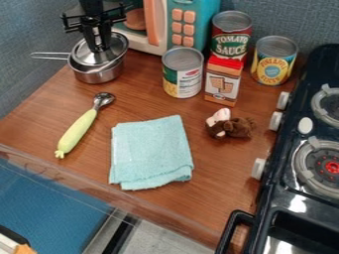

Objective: Pick up the lid of the pot and place it over the pot

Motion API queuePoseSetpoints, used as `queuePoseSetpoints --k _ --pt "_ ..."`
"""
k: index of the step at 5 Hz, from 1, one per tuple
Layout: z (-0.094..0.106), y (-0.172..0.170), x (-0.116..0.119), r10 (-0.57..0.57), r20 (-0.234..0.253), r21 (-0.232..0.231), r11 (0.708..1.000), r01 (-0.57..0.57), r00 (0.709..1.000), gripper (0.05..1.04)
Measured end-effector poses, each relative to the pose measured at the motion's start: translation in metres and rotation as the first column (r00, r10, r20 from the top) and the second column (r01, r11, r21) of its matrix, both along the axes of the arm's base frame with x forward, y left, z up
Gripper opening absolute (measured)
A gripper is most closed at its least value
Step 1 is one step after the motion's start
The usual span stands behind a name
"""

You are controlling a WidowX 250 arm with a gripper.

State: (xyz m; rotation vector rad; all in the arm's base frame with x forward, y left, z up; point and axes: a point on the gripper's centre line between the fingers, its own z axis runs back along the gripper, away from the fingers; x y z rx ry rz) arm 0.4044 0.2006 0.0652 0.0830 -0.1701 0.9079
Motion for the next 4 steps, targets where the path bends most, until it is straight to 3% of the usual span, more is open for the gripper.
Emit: queuePoseSetpoints --k 4 --pt "-0.0079 0.0016 -0.0041 -0.007 -0.019 0.011 1.0 0.007 1.0 0.277"
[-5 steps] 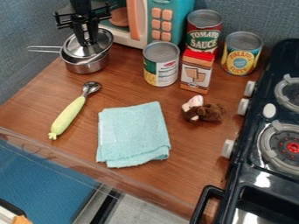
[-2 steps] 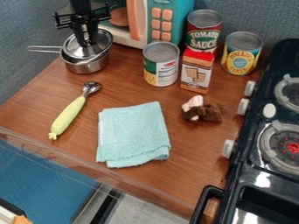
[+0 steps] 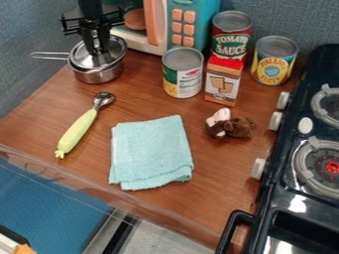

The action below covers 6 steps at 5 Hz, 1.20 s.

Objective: Pick up the lid of the pot and place it over the pot

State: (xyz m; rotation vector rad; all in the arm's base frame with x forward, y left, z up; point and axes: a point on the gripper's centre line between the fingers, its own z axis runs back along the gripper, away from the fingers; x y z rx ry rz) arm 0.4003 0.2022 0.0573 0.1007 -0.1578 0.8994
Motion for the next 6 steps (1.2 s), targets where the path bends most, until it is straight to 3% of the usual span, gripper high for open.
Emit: queuePoseSetpoints --k 2,3,5,6 --pt "-0.007 0.003 -0.004 -0.003 -0.017 0.007 1.0 0.003 1.0 0.277" --pt "-0.009 0.007 -0.005 0.005 -0.028 0.004 1.0 -0.005 1.0 0.343" --pt "-0.01 0.011 -0.003 0.014 -0.033 -0.008 1.0 -0.014 0.999 0.917" --pt "-0.002 -0.001 -0.009 -0.001 -0.019 -0.038 0.999 0.0 1.0 1.007"
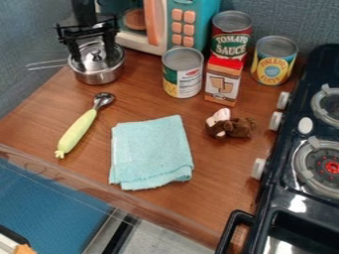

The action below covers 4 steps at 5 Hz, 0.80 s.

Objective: Pick up the lid of the pot and place it over the pot

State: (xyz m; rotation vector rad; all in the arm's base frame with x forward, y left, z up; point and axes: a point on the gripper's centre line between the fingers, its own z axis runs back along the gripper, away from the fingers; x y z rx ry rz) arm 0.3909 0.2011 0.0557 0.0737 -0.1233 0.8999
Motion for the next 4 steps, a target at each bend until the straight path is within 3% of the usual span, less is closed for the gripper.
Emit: queuePoseSetpoints --k 1,2,3,4 --pt "0.028 -0.016 -0.004 -0.033 0.05 0.0 0.999 0.033 0.998 1.002" --pt "0.041 -0.037 -0.015 -0.082 0.077 -0.002 0.997 0.083 0.994 1.0" --pt "0.048 -0.067 -0.033 -0.165 0.087 0.013 0.986 0.164 0.982 1.0" --pt "0.034 -0.106 -0.06 -0.271 0.041 0.016 0.963 0.271 0.962 1.0"
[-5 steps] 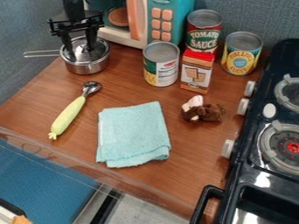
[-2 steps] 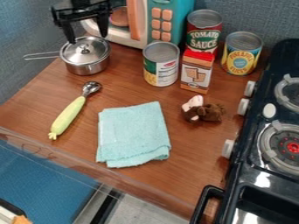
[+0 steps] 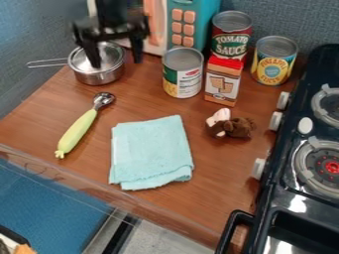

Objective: Pick up the lid of the pot and place it over the pot

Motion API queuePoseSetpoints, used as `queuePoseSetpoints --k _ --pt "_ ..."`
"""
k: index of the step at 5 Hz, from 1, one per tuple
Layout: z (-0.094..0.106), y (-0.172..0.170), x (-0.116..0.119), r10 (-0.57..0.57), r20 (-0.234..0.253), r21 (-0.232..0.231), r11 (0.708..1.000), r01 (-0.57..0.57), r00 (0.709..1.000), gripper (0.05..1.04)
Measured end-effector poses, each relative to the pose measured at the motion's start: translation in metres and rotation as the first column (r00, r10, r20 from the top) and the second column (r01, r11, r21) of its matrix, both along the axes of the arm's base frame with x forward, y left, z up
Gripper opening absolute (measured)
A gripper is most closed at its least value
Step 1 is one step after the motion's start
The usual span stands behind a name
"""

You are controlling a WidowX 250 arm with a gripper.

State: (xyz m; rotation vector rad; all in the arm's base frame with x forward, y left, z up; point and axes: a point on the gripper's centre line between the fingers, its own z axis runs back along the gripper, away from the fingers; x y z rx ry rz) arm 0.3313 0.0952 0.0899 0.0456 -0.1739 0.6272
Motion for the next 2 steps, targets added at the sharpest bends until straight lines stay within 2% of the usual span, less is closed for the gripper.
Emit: queuePoseSetpoints --k 1,2 --pt "-0.004 -0.017 -0.018 -0.054 -0.009 0.009 0.999 0.054 0.999 0.999" --pt "0.001 -0.031 -0.025 -0.1 0.011 0.014 0.995 0.1 0.995 1.0"
